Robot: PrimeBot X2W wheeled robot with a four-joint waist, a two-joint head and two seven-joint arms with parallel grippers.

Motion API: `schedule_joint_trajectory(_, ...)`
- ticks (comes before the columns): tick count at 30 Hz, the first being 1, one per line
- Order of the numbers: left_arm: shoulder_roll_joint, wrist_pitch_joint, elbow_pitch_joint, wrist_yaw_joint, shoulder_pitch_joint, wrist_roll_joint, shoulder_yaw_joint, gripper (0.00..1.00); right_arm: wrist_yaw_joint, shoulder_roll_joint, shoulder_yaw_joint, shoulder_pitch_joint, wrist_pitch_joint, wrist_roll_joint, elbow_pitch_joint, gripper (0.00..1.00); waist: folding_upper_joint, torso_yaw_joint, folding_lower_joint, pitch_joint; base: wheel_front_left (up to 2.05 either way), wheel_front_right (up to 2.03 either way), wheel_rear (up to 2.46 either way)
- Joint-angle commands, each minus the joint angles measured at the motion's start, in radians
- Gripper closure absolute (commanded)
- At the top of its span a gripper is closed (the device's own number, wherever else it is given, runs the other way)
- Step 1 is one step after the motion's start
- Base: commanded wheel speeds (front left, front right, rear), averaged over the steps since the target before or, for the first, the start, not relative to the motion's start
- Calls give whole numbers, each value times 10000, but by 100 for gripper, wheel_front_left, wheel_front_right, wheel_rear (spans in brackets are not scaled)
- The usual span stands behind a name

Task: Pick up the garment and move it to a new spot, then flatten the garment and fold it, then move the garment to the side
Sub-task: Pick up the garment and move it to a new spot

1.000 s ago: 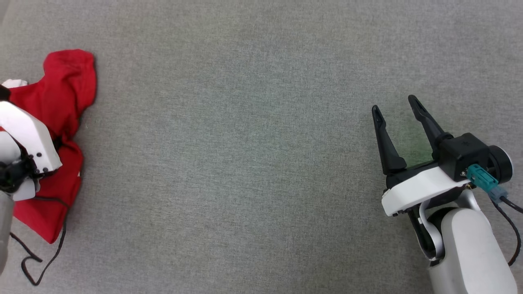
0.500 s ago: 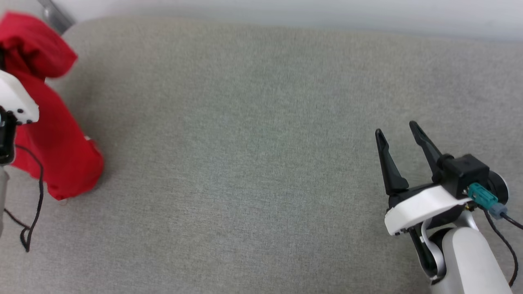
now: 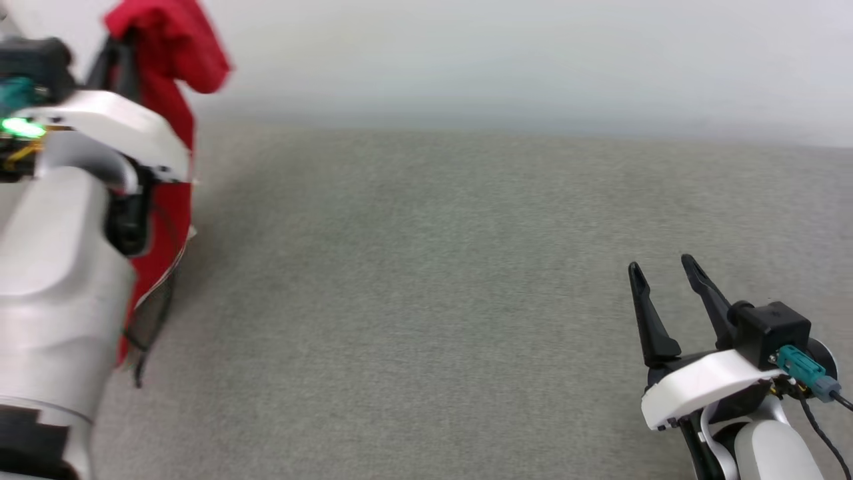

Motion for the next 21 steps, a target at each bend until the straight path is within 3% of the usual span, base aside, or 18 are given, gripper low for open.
schedule_joint_trajectory(1, -327, -36, -220, -30, 251, -19, -132, 100, -3, 4, -52, 187, 63, 73, -96, 0, 0, -498, 2, -346, 0, 0, 0)
schedule_joint_trajectory(14, -3003, 37, -1863, -294, 2011, -529, -1309, 100, -3, 5, -358, 717, 403, 46, -501, 0, 0, -1944, 2, -540, 0, 0, 0)
schedule_joint_trajectory(21, -3669, 303, -1788, -640, 3568, -240, -2676, 100, -3, 4, -366, 562, 323, 166, -641, 0, 0, -2074, 2, 49, 0, 0, 0)
